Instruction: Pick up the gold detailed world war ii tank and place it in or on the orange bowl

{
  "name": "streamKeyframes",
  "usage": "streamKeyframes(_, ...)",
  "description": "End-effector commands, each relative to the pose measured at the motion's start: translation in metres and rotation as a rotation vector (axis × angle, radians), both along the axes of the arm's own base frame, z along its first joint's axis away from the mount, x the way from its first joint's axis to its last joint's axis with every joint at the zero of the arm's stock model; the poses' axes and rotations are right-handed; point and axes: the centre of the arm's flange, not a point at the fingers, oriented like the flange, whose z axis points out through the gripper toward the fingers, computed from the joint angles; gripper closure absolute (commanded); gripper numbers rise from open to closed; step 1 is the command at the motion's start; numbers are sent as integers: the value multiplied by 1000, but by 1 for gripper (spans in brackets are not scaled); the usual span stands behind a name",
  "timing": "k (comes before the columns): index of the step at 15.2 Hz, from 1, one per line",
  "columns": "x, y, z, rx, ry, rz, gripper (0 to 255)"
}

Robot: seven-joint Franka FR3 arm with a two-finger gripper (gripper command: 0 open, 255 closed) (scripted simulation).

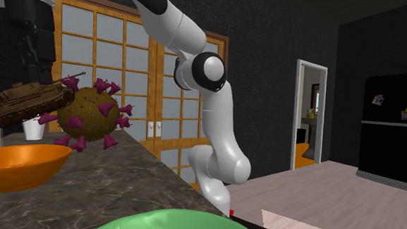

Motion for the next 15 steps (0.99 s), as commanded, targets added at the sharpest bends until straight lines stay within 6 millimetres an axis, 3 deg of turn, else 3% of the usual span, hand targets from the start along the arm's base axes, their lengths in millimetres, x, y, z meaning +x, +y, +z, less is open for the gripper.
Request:
streamKeyframes(1, 5, -27, 0, -1, 0, 2, 255)
streamKeyframes(4, 11, -60, 2, -1, 0, 2, 255)
streamKeyframes(15, 11, -60, -56, -1, 0, 2, 255)
